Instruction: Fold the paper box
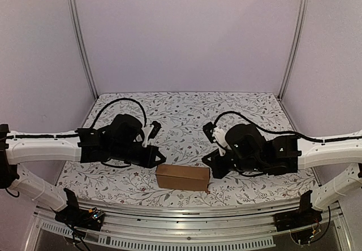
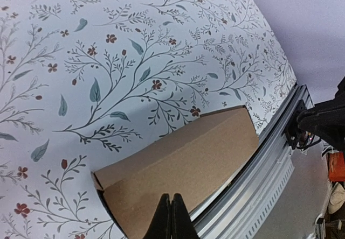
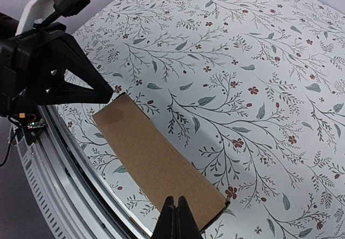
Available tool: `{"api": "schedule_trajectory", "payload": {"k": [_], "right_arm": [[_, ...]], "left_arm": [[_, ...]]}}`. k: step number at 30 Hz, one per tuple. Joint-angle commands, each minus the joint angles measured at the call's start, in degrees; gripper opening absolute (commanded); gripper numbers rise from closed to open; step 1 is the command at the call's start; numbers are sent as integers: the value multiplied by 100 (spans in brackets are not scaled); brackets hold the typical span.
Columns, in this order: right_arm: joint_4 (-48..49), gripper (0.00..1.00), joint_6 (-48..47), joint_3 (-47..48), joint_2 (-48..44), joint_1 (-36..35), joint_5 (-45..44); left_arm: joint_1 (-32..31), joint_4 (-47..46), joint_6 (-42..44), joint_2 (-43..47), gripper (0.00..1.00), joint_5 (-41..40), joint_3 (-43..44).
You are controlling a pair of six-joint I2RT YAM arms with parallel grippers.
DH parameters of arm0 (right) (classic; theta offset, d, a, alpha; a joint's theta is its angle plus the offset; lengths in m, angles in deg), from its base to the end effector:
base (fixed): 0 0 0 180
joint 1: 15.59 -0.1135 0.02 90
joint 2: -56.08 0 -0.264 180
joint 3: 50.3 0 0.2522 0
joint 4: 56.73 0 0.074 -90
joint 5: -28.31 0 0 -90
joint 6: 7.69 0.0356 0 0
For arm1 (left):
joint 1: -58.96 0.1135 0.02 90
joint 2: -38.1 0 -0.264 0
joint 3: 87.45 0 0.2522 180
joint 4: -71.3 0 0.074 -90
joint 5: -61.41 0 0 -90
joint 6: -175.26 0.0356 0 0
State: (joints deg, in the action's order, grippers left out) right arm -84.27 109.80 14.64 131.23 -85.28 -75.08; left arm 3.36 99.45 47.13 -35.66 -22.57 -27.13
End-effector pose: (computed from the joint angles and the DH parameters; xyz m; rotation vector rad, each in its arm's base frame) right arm 0.1072 0.2658 0.2575 -0.7015 2.1842 0.6646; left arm 0.1513 -0.2276 0.2357 0.4357 2.4486 -0.9050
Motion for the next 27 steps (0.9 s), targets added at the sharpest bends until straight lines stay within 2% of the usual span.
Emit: {"api": "schedule_trajectory", "payload": {"k": [1,6,10,20,27], "right_arm": [[18,0,-152,147,317,-19,41],[26,0,-112,103,403,-23,20],[25,0,-88,125,427,-20,20],[42,0,-109,248,520,-20,82],[82,0,-140,279,654,-23,147]], "left_arm": [[-20,356,-203,-281,0,-260,-396],[-137,-203,-516,-821,0,20,-949],[-183,-150,-434,-1086,0,63,-930],[-185,401,-216,-433,0,-233,-360],[-186,447,-175,30,0,-203,-334]]}}
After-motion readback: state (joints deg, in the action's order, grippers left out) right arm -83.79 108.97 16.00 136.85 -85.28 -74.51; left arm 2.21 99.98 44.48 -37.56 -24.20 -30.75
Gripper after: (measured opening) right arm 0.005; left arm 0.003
